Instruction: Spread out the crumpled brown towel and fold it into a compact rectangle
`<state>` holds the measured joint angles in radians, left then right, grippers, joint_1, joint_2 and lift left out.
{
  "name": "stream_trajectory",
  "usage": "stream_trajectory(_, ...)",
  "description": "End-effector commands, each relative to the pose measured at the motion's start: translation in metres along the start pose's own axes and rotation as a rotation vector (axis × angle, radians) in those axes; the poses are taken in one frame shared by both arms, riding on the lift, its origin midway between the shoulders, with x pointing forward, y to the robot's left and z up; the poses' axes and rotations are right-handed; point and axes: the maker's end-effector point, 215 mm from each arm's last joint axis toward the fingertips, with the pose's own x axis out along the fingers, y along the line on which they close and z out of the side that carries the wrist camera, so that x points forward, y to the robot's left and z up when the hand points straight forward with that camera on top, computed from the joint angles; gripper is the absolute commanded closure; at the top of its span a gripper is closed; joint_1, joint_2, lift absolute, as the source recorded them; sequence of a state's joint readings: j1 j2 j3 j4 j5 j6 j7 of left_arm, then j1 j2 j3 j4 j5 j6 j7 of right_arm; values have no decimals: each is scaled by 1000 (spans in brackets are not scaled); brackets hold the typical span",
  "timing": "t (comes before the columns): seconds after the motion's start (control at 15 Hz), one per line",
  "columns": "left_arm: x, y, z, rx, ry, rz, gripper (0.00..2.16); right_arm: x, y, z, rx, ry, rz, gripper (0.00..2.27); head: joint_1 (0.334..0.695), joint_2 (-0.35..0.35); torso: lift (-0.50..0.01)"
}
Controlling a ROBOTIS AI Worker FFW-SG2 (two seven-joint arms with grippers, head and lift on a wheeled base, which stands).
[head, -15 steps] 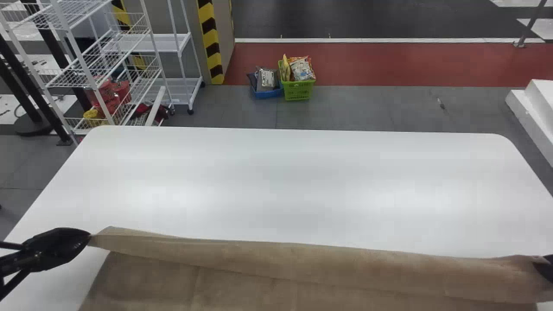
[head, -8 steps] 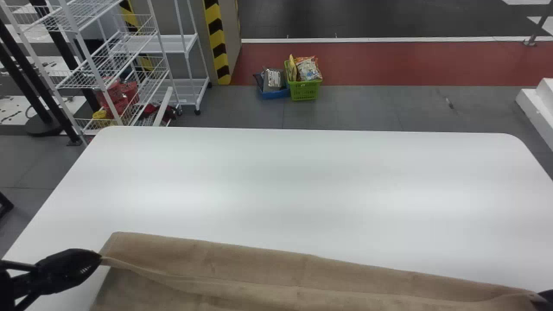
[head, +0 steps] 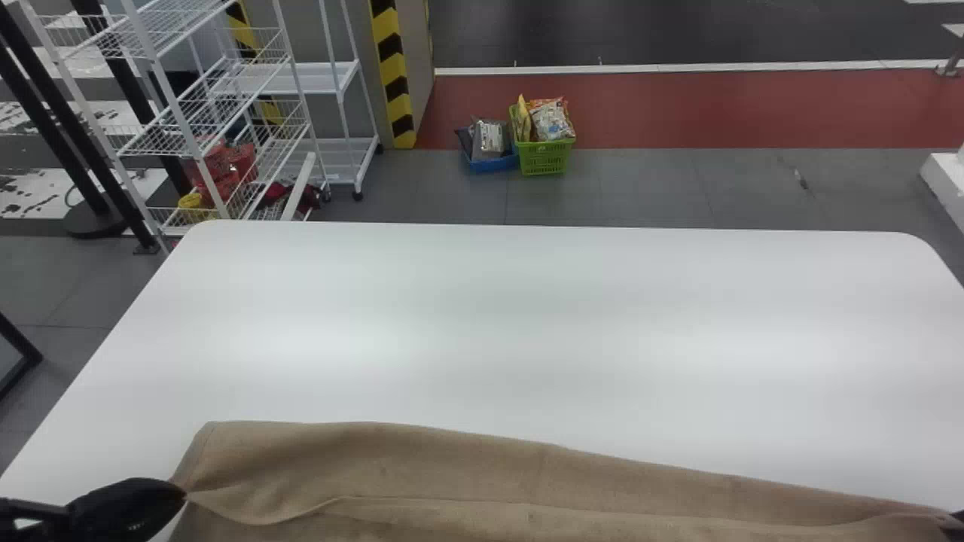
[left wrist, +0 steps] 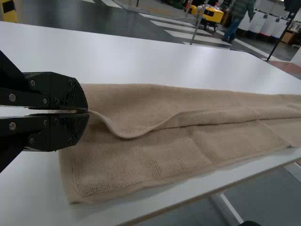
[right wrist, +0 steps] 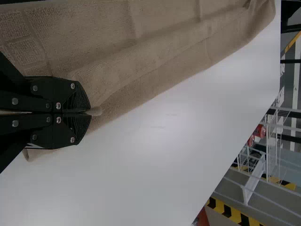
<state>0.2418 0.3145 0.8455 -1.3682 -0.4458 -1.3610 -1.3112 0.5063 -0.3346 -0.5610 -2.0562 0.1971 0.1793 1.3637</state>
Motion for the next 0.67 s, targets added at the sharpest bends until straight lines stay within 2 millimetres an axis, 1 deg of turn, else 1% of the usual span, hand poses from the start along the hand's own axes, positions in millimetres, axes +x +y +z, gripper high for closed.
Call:
stream_trajectory(0.0,-11,-1,1,14,10,5,1079,-4,0,2,3,1,-2,1332,695,105,-127)
stream_trajectory(0.27,-19,-5,1,15,22,-2,1079,-9,-3,5,13,-13,-11,1332,695,116,-127)
stream_trajectory(0.4,-22,-2,1,16,21,6,1079,-19,-15,7,53,-26,-40,1332,695,117,-127)
stream_trajectory(0.47,-22,-2,1,18,21,4,1075,-22,-17,12,47,-30,-45,1332,695,115,-127)
stream_trajectory(0.6,-25,-2,0,18,27,5,1079,-25,-17,13,40,-29,-50,1332,695,104,-127)
